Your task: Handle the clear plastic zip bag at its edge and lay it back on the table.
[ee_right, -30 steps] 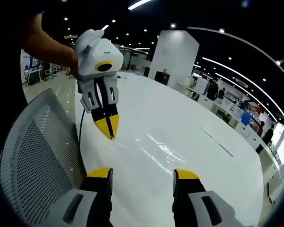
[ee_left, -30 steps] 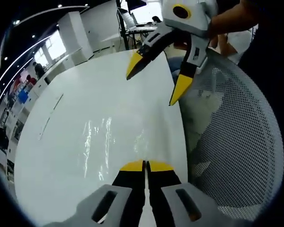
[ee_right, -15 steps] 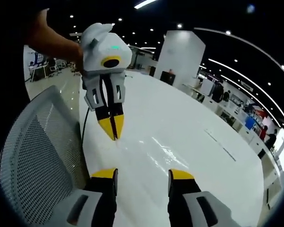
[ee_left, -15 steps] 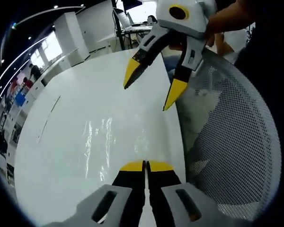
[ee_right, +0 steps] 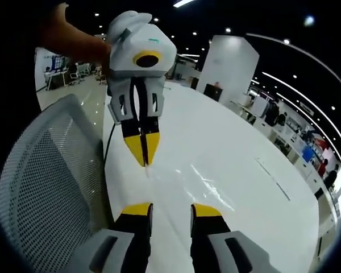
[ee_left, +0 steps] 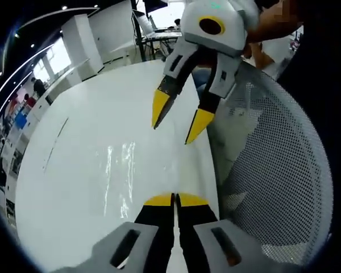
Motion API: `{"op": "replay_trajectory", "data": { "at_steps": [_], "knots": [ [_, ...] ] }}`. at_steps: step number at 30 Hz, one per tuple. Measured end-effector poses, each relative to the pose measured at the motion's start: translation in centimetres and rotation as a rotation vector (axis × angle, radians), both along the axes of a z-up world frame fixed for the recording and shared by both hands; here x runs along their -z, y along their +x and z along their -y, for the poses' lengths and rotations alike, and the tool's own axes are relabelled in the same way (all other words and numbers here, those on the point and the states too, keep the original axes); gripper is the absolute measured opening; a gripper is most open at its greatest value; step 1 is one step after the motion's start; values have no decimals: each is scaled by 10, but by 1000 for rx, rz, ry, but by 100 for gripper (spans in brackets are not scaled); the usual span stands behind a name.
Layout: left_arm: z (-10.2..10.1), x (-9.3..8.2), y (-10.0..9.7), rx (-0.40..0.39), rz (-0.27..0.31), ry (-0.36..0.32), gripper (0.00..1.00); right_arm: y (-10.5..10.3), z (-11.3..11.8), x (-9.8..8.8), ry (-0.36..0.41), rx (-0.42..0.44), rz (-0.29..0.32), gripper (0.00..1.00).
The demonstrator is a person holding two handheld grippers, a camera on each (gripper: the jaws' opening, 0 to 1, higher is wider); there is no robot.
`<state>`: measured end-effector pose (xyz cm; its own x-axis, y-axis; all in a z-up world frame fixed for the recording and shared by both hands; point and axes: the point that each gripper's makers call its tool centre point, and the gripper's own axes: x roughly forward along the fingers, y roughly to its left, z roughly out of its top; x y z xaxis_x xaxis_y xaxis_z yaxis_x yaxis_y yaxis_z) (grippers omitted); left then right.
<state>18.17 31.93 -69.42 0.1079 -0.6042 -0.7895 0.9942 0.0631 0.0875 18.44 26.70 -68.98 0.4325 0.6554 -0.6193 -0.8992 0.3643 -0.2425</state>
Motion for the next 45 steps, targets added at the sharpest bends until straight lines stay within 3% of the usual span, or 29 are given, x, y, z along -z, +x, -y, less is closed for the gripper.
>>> {"op": "replay_trajectory", "data": {
  "at_steps": [6,22,28,30,32,39,45],
  "knots": [
    [2,-3,-1,9,-3,-5,0,-4,-5,5,-17,-30,-6,18],
    [5,-5,-5,38,-7,0,0,-9,-9,9,-84,-127,53,0],
    [3,0,-4,62,28,23,0,-10,-10,11,-121,-173,79,0],
    [2,0,3,70,92,30,0,-10,-11,11,-129,-183,84,0],
    [2,0,1,69,78,23,0,-10,-11,11,-138,-188,91,0],
    [2,-1,2,91,116,23,1,-9,-11,10,-132,-190,89,0],
    [1,4,5,129,183,44,2,-9,-12,9,-131,-199,90,0]
  ]
}}
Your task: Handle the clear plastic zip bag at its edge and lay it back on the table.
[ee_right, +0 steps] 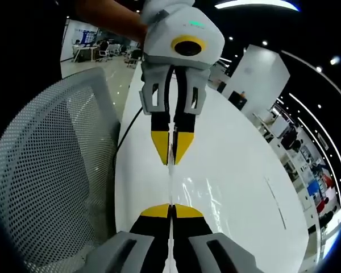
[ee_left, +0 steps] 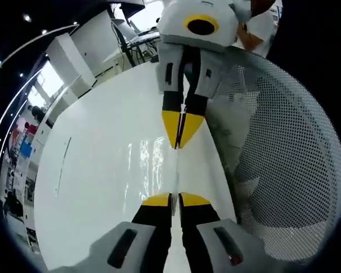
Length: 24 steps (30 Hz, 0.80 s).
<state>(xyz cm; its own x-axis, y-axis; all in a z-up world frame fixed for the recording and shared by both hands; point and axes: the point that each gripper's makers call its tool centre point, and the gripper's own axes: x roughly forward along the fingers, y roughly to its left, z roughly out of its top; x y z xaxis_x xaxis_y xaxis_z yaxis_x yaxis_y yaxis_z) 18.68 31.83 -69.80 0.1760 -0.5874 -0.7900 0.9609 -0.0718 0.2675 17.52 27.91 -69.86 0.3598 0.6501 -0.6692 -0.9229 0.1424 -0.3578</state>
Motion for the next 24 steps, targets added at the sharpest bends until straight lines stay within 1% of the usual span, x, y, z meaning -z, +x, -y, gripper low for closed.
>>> {"op": "replay_trajectory", "data": {
  "at_steps": [2,10,21,24],
  "knots": [
    [2,-1,1,6,15,-9,1,0,0,0,0,-1,-3,0],
    [3,-2,1,21,30,0,0,2,-1,-1,3,12,-14,0],
    [2,-1,3,27,37,13,0,5,-3,-4,23,30,-20,0],
    [3,-2,4,23,37,8,0,4,-6,-8,40,26,-20,2]
  ]
}}
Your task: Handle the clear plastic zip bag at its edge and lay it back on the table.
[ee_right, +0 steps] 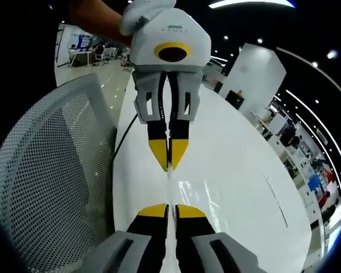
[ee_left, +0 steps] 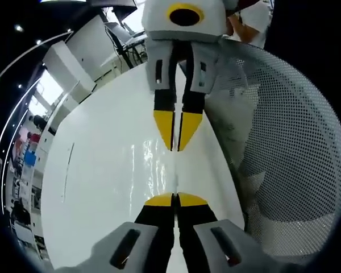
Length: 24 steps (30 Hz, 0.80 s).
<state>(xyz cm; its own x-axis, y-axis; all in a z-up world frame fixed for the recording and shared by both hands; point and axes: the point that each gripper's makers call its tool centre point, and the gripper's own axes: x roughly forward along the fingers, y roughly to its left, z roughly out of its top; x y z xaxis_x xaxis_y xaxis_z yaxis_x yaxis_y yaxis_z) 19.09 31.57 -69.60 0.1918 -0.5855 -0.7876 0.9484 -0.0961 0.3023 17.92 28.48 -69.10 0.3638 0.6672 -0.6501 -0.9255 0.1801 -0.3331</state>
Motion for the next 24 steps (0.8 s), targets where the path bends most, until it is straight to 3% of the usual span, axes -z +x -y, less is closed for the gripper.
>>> {"op": "replay_trajectory", "data": {
  "at_steps": [24],
  "knots": [
    [3,0,-2,10,-17,7,0,1,-19,-3,16,-25,-4,6]
  ]
}}
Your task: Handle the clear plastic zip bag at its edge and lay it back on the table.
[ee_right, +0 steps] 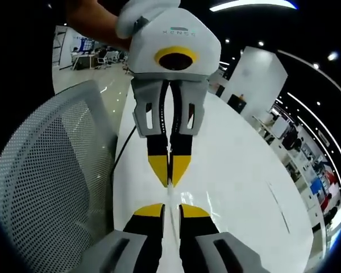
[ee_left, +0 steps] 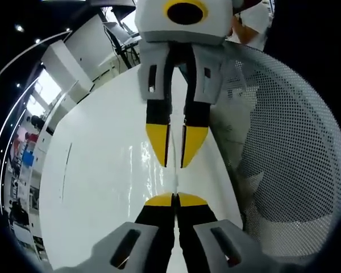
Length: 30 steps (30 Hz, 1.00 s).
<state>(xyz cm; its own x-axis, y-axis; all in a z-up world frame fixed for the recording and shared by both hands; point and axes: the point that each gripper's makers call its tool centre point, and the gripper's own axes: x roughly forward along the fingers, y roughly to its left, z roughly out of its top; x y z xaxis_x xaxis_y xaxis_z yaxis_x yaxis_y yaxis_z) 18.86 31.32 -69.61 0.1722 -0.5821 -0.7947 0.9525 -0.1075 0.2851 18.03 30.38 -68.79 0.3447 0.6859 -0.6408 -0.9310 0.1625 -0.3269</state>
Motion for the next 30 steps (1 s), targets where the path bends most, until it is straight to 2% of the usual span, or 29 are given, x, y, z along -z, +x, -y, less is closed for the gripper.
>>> {"op": "replay_trajectory", "data": {
  "at_steps": [30],
  "knots": [
    [9,0,-3,-13,-18,0,0,2,-12,4,-28,-26,6,4]
  ]
}}
